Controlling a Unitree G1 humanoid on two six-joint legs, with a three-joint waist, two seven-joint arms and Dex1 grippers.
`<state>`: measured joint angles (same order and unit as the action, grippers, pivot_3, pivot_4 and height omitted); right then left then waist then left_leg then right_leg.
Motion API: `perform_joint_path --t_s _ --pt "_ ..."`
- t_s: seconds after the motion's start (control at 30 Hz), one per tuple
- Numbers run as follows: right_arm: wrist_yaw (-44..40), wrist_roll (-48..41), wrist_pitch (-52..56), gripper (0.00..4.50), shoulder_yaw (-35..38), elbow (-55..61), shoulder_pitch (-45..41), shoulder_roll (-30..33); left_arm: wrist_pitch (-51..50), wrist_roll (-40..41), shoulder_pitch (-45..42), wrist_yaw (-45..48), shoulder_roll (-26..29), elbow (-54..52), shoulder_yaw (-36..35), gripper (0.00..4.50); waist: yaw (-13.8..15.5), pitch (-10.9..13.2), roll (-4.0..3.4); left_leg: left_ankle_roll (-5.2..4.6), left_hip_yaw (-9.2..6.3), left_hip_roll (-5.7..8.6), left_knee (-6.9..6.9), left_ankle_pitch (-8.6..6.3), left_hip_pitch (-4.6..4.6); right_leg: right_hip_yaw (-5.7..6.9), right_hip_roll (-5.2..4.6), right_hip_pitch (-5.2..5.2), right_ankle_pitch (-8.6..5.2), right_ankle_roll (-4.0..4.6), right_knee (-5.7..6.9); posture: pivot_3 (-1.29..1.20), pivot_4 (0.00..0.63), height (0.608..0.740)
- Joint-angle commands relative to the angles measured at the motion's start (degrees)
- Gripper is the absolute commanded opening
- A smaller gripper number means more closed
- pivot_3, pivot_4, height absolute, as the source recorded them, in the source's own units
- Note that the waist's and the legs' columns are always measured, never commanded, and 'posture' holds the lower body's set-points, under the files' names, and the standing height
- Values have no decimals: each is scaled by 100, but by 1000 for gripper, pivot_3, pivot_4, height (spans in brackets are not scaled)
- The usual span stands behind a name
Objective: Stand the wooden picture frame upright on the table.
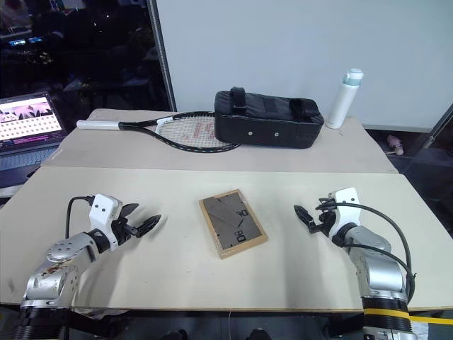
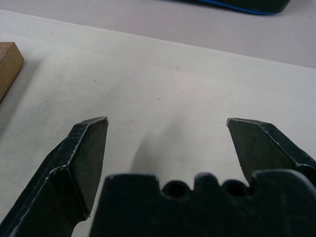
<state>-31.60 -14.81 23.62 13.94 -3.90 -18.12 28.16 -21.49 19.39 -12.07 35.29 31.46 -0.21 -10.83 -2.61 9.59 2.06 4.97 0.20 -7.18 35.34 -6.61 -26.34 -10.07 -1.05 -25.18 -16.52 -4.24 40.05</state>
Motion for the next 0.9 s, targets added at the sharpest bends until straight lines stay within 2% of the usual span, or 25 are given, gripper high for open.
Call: perform_joint_path --t_s 0.03,0.07,0.13,0.17,0.27,0.33,0.4,0.43,0.53,0.7,0.8,0.9 --pt "-427 195 -399 4496 -252 -96 -310 440 -573 413 -4 332 281 -416 -79 4242 -2 0 0 0 -1 0 0 0 0 0 0 0 0 0 0 0 150 677" --pt "-734 395 -565 4500 -481 -246 -470 716 -994 608 20 640 520 -595 17 3972 -17 5 -1 0 -1 0 0 0 0 0 0 0 0 0 0 0 150 677" --pt "-1030 766 -992 3974 -889 -656 -783 1054 -1604 806 16 1004 884 -869 240 3354 -56 13 -8 0 0 2 9 0 -4 0 -2 -5 0 0 2 0 150 677" --pt "-1120 830 -1115 3653 -1042 -872 -923 1074 -1802 851 -59 971 915 -944 322 2871 -62 12 -8 0 0 3 9 0 -2 0 -4 -5 -1 -1 3 0 150 677" --pt "-1228 1389 -1683 2734 -1653 -1785 -1493 1036 -2552 861 -492 585 693 -1184 759 1776 -79 12 -5 1 -6 6 8 0 16 6 -5 13 -6 1 2 0 150 677" --pt "-1308 1556 -1877 2070 -1861 -2265 -1763 933 -2889 796 -752 376 477 -1240 1033 1156 -78 12 -4 0 -12 11 13 0 14 12 -8 20 -7 -2 0 0 150 677" --pt "-1437 1709 -2136 1348 -2096 -2736 -2003 818 -3122 649 -983 174 267 -1237 1358 283 -77 12 -5 0 -15 17 15 0 3 17 -15 18 -9 -7 0 0 150 677" --pt "-1517 1747 -2253 959 -2185 -2898 -2098 755 -3183 554 -1067 110 211 -1239 1551 0 -77 12 -4 0 -15 20 13 0 -1 17 -16 16 -11 -8 0 0 150 677" --pt "-1732 1771 -2547 58 -2366 -3140 -2274 551 -3034 -71 -1298 74 391 -1207 2330 0 -94 12 -4 0 -21 24 10 -1 -1 23 -20 19 -11 -8 1 0 150 677" --pt "-2368 1632 -2662 58 -2582 -2780 -2082 268 -2981 -234 -1705 -13 -67 -860 2520 0 -97 10 -7 0 -30 24 23 -1 24 34 -20 54 -13 -11 1 0 150 677" --pt "-2793 1401 -2330 58 -2705 -1986 -1710 150 -2993 -285 -1751 19 -153 -798 2545 0 -94 10 -8 -4 -41 24 42 -4 24 44 -20 71 -15 -14 0 0 150 677" --pt "-3116 1147 -1705 58 -2873 -822 -1228 162 -3024 -326 -1582 118 69 -923 2494 0 -92 10 -8 -4 -45 24 43 -6 24 48 -21 75 -16 -16 1 0 150 677"
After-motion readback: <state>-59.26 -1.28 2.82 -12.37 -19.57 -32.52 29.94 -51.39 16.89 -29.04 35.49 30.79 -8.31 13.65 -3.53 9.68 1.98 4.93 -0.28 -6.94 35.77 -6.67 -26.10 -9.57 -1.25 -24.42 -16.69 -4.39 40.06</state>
